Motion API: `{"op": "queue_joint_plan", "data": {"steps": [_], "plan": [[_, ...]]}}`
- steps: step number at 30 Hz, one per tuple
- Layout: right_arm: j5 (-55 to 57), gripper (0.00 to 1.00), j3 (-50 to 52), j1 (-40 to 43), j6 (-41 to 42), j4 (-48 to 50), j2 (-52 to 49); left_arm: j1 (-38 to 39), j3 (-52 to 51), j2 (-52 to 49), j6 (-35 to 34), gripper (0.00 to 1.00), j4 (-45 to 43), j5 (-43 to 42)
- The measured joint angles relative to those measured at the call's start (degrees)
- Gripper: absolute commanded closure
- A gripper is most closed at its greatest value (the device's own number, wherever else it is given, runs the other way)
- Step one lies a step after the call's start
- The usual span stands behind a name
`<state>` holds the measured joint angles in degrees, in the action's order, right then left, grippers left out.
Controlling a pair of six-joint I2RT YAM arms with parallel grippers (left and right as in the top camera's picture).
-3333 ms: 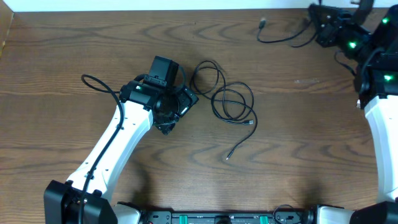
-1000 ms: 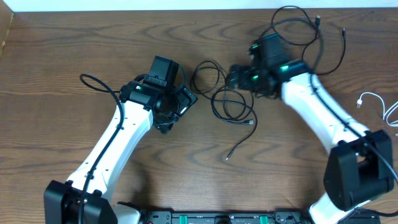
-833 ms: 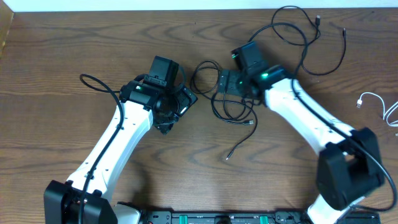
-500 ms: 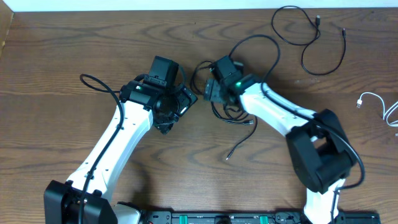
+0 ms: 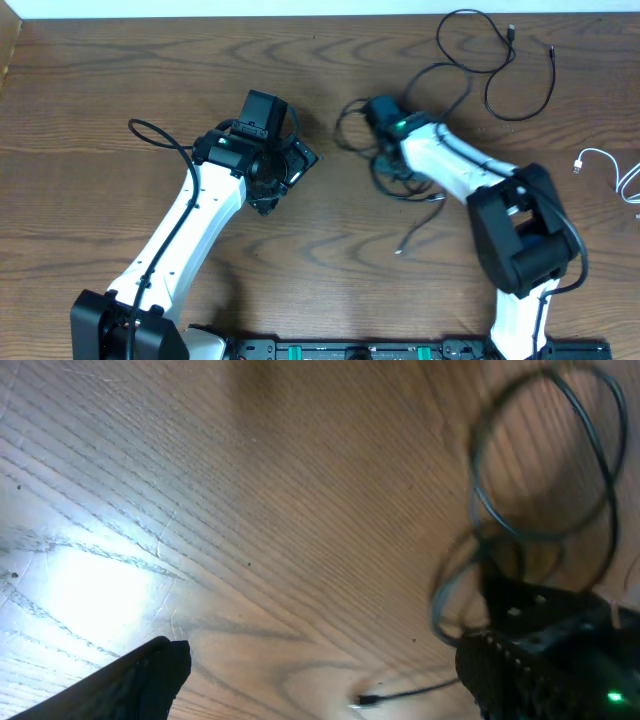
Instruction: Untangle cables
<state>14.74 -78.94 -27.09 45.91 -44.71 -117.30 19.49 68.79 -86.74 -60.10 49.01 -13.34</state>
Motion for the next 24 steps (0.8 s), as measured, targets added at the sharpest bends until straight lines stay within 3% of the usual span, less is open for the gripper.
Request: {"op": "queue_joint_plan", "data": {"steps": [8, 15, 19, 20, 24], "plan": [[2.08, 0.94, 0.00, 11.10, -3.80, -6.40, 0.00, 0.00, 0.00, 0.00, 0.00, 0.08, 0.02, -0.02], [2.62, 0.91, 0.00, 15.74, -7.78, -8.24, 0.02, 0.00, 0.00, 0.00, 0.00, 0.08, 0.02, -0.02], [0.81, 0.54, -0.46, 17.22, -10.12, -10.14, 0.42, 0.00, 0.00, 0.00, 0.00, 0.08, 0.02, -0.02], [-0.17, 0.38, -0.92, 17.53, -10.67, -11.50, 1.01, 0.00, 0.00, 0.00, -0.02, 0.08, 0.02, -0.02], [-4.76, 0.07, -5.62, 18.12, -12.63, -17.86, 6.45, 0.00, 0.00, 0.00, -0.02, 0.08, 0.02, -0.02]]}}
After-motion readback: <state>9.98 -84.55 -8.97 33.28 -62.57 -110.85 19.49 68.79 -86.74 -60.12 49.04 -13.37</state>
